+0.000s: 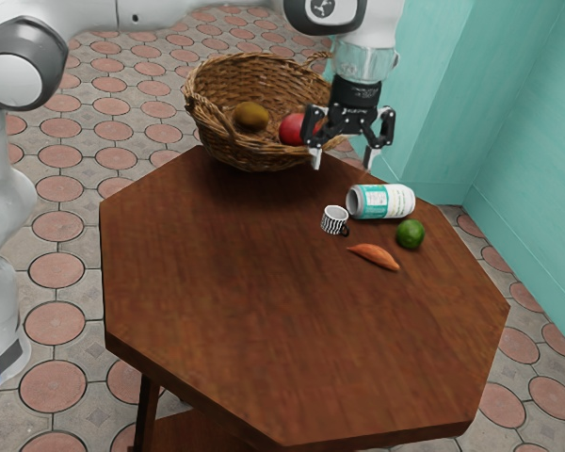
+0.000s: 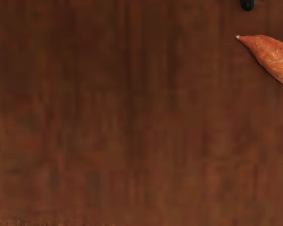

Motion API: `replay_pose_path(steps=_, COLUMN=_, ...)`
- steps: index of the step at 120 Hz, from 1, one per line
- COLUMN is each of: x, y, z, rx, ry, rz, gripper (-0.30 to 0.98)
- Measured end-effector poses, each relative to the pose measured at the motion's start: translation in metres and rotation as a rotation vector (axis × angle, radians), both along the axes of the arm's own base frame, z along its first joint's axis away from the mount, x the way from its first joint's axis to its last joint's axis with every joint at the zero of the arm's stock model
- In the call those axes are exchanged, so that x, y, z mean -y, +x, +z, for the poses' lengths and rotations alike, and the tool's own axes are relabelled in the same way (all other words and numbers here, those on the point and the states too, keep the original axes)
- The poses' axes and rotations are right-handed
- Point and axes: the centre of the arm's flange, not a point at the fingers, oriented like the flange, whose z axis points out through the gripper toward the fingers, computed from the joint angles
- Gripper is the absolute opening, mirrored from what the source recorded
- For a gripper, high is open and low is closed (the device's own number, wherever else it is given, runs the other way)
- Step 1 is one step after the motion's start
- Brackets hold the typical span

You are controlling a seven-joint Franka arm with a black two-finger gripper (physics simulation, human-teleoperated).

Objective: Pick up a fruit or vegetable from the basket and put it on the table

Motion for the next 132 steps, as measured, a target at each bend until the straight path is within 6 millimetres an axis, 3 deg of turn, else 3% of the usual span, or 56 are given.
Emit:
replay_pose_path(steps=25, x=-0.008, y=0.002, z=0.006, rx=-0.006, ry=-0.028, rz=0.243, gripper=0.69)
replay_pose_path(steps=38, x=-0.01, y=-0.01, z=0.033, rx=0.025, ry=-0.084, rz=0.326, gripper=0.69)
replay_pose_path(steps=55, x=-0.017, y=-0.02, z=0.05, rx=0.031, ry=-0.134, rz=0.422, gripper=0.69)
replay_pose_path(steps=65, x=-0.036, y=-0.03, z=0.065, rx=0.072, ry=-0.119, rz=0.413, gripper=0.69)
replay_pose_path(steps=76, x=-0.057, y=-0.031, z=0.066, rx=0.112, ry=-0.072, rz=0.257, gripper=0.69)
replay_pose_path(steps=86, x=-0.05, y=-0.038, z=0.07, rx=0.151, ry=-0.048, rz=0.013, gripper=0.69)
replay_pose_path(steps=96, x=-0.043, y=-0.025, z=0.058, rx=0.17, ry=-0.01, rz=-0.239, gripper=0.69)
replay_pose_path(steps=104, x=-0.049, y=-0.02, z=0.052, rx=0.191, ry=0.014, rz=-0.412, gripper=0.69)
replay_pose_path(steps=114, x=-0.071, y=-0.009, z=0.039, rx=0.202, ry=0.046, rz=-0.58, gripper=0.69)
replay_pose_path(steps=123, x=-0.097, y=0.016, z=0.02, rx=0.205, ry=0.079, rz=-0.701, gripper=0.69)
replay_pose_path(steps=132, x=-0.144, y=0.032, z=0.003, rx=0.219, ry=0.091, rz=-0.784, gripper=0.69)
